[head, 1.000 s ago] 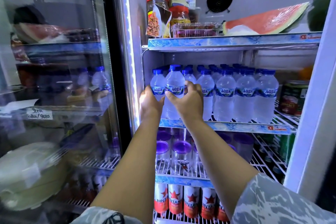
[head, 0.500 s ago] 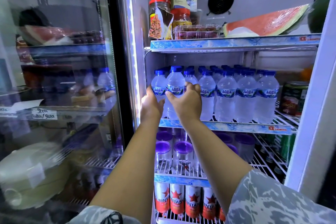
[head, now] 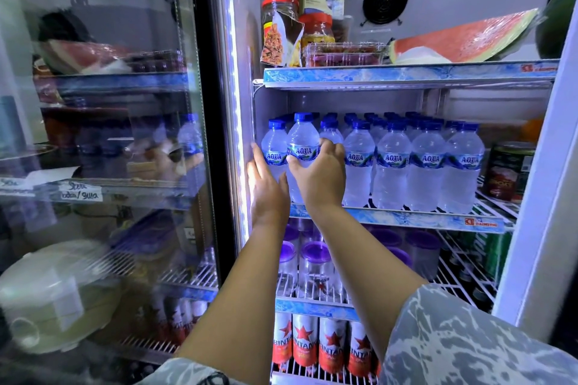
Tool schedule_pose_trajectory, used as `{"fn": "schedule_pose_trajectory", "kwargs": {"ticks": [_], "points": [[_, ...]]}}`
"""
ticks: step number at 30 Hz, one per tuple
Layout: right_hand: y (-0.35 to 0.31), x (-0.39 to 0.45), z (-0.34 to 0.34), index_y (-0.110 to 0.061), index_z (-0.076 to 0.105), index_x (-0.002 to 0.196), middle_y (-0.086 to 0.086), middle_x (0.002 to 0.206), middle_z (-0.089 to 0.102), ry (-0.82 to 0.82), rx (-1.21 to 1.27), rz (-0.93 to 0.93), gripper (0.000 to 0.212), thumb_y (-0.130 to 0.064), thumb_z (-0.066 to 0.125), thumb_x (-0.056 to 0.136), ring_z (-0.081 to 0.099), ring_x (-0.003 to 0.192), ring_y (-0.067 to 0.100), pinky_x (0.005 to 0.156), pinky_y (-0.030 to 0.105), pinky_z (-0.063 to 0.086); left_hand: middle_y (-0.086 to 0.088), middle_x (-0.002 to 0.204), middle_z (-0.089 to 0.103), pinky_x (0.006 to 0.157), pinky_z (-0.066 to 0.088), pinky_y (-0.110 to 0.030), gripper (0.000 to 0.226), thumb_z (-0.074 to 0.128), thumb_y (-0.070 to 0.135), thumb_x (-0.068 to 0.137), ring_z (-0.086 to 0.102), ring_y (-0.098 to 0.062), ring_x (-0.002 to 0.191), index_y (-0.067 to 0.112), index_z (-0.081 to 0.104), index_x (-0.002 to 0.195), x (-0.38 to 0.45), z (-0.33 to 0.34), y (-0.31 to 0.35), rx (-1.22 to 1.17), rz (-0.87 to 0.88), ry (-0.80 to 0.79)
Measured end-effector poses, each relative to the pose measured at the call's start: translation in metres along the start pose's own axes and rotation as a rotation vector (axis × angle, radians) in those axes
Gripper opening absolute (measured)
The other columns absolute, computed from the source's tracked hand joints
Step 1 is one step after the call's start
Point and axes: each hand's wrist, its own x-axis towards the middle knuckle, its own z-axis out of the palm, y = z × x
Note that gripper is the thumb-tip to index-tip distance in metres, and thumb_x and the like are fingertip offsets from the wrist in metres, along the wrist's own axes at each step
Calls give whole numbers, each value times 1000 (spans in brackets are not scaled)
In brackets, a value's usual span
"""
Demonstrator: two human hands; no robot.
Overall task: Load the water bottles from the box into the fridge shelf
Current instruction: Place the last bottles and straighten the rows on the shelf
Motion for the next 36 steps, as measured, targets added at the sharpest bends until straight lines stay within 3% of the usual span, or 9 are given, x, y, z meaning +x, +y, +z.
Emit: {"fn": "schedule_pose_trajectory", "kwargs": {"ticks": [6,12,17,21,24,26,30,33,36], "points": [[-3,-1,3,-10,44,133,7,132,47,-2,12,21,61,-40,66,85,51,120,26,93,32,44,-9,150,29,92,42,-38,64,47,22,96,43,-28,129,13,15,151,-9,1,1,-38,-59,28],[-4,-6,2,-13,40,139,5,139,49,-2,18,58,63,-41,63,88,44,128,25,99,31,40,-8,156,19,100,36,-30,66,44,18,98,35,-26,136,14,8,152,-15,-2,8,-68,-88,16],[-5,-2,-2,-11,43,138,9,134,38,-38,18,55,60,-38,64,88,55,115,28,94,31,44,-9,156,11,107,35,-29,61,35,16,100,28,-22,140,13,5,152,-21,-2,8,-65,-43,13],[-7,-2,-2,-12,40,140,8,139,41,-77,21,55,55,-34,59,93,55,118,29,92,33,44,-14,153,16,109,34,-24,60,8,41,99,16,-18,144,15,3,153,-25,6,-4,-13,35,-28],[-8,-1,-2,-13,41,139,7,139,39,-73,4,63,54,-34,59,92,58,114,28,86,30,45,19,153,-4,101,44,-46,52,29,36,102,38,-27,135,42,7,149,-27,5,-8,-70,79,-86],[-8,-1,-2,-14,44,135,6,135,39,-53,0,68,57,-39,63,88,60,109,27,78,26,42,28,149,-4,96,47,-48,48,35,35,101,49,-20,126,51,19,143,-29,2,-4,-129,87,-76],[-7,0,1,-14,44,133,5,136,45,-35,-14,53,66,-44,69,81,54,117,25,85,31,46,13,150,-3,108,36,-47,51,43,24,99,19,-21,141,37,29,146,-29,5,-7,-135,24,-114],[-6,-1,2,-15,41,136,5,137,46,-28,-2,39,61,-36,67,85,51,122,26,87,33,47,1,134,18,84,42,-30,62,56,20,91,28,-19,121,38,31,144,-34,5,-6,2,49,-41],[-5,2,0,-18,42,136,8,132,47,-47,-3,16,56,-31,66,87,50,121,28,86,34,47,-1,112,39,75,42,-30,69,61,19,86,46,-18,90,33,30,147,-35,4,-5,-40,77,-61]]}}
